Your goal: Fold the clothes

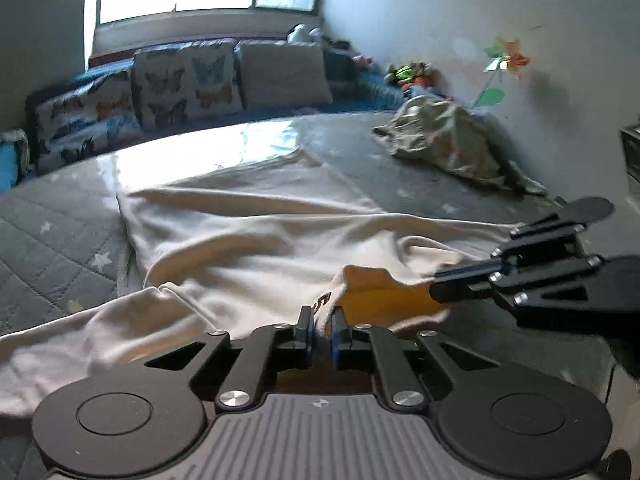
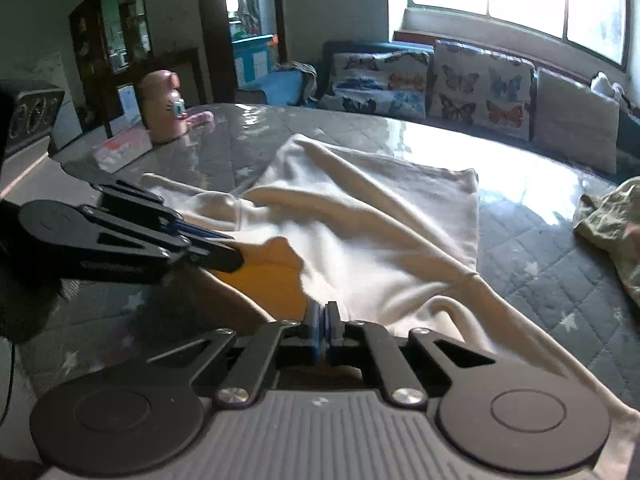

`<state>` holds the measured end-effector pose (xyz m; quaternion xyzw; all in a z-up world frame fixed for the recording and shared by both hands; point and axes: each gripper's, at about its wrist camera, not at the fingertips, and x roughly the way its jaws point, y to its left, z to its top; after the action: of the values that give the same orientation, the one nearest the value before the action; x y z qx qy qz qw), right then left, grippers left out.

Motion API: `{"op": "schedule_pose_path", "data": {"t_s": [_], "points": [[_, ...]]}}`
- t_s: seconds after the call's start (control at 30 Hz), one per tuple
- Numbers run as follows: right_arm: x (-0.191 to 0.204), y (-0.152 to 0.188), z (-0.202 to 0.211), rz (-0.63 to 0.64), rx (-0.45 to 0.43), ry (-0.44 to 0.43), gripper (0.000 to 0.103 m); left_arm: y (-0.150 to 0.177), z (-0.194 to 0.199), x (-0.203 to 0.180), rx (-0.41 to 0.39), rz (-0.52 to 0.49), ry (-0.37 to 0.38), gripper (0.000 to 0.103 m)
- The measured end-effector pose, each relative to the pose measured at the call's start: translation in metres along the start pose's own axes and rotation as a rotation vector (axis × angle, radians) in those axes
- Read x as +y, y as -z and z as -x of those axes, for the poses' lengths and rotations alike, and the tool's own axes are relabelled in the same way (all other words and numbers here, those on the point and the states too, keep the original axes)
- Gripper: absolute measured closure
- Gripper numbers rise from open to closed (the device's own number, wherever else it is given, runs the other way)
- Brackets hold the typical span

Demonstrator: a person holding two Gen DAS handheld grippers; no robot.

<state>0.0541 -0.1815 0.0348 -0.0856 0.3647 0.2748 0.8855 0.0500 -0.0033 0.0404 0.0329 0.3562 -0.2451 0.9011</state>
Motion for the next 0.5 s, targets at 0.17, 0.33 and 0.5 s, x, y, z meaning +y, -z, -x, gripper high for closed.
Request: {"op": "schedule_pose_path", "data": {"t_s": [0.17, 0.33, 0.5], "points": [[0.006, 0.021, 0.004, 0.018, 0.117, -0.077, 0.101, 0.028, 0.003, -0.004, 0.102, -0.019, 0.043, 0.094], [0.004, 0.011, 0.015, 0.015, 0.077, -0.087, 0.099, 0.029, 0.007, 0.004, 0.131, -0.007, 0.059, 0.092], [-0.008, -0.008, 0.001, -0.019, 0.007, -0.041, 0.096, 0.0, 0.012, 0.012, 0.022, 0.024, 0.044, 0.088]]}}
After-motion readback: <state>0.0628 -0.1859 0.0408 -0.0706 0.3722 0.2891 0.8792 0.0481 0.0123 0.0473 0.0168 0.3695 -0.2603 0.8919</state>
